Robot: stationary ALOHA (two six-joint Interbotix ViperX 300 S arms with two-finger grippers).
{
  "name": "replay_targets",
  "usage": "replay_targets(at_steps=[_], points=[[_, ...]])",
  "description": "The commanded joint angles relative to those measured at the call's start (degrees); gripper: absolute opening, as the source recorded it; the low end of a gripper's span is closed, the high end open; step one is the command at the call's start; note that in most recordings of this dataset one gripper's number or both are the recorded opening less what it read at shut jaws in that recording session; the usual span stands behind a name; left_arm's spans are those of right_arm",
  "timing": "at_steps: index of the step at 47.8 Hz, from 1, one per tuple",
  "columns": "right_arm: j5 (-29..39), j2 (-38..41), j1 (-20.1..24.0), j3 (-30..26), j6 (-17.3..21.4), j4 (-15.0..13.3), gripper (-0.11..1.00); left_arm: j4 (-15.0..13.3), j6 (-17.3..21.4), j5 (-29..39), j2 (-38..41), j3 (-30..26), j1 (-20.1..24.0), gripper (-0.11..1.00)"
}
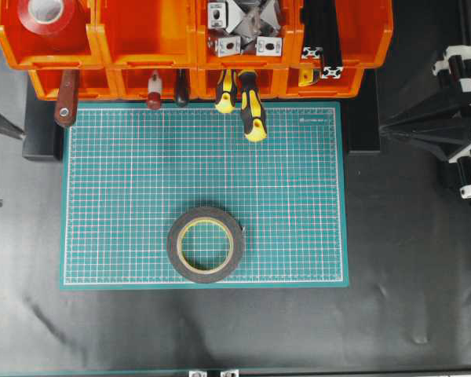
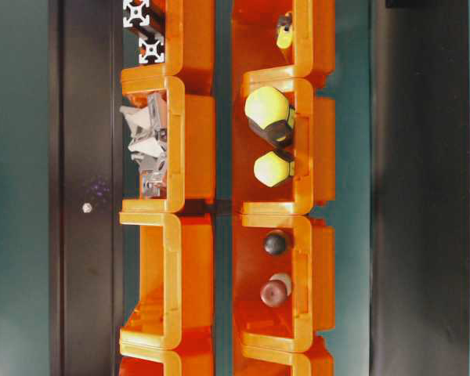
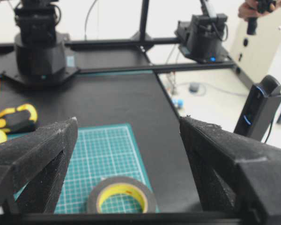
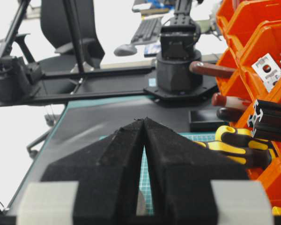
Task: Pick foam from container rack with left arm.
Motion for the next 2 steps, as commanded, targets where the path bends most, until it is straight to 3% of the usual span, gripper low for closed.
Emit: replay_targets(at_steps=[1,2], points=[[-0.62,0.44,0.18,-0.62,0.00,-0.09,0.00,0.18,-0.09,-0.26,0.09,-0.53,0.09,0.84],[-0.70,0.44,0.18,-0.62,0.00,-0.09,0.00,0.09,-0.09,-0.35,0.09,-0.53,0.09,0.84]])
